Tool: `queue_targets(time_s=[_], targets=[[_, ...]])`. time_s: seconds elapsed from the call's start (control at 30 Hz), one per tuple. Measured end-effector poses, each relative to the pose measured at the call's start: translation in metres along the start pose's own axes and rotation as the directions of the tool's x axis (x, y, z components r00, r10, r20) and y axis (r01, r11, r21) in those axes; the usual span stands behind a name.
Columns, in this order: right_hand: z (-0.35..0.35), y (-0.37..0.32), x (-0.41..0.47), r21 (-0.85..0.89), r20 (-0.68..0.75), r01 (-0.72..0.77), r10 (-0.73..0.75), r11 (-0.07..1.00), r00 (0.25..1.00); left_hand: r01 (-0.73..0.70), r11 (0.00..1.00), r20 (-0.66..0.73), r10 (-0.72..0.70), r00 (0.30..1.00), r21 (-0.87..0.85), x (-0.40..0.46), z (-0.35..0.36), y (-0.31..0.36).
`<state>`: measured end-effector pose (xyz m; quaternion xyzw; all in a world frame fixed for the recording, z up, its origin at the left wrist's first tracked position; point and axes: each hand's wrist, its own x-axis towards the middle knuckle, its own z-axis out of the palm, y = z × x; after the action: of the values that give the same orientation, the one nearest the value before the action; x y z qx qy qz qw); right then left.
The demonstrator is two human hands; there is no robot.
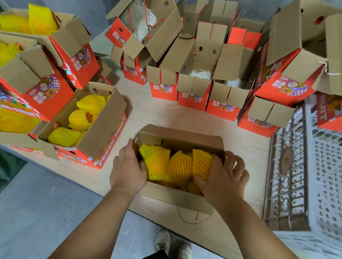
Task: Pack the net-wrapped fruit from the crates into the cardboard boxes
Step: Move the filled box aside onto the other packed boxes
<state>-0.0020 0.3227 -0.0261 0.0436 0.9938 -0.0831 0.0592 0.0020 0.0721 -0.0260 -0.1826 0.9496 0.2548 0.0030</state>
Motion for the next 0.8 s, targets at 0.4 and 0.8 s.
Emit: queue_targets(time_s=[0.4,0.8], targets=[[0.013,-0.002,-0.036,0.85,0.19,-0.244,0.159,0.468,0.969,-0.027,0.998,0.102,0.032,0.994,-0.051,0.009,-0.019,-0.019],[-0.015,-0.1,0.136,0.753,-0.039,-0.023,0.08,0.657,0.996,0.513,0.756,0.352,-0.388,0.852,-0.408,0.033,-0.047,-0.059]])
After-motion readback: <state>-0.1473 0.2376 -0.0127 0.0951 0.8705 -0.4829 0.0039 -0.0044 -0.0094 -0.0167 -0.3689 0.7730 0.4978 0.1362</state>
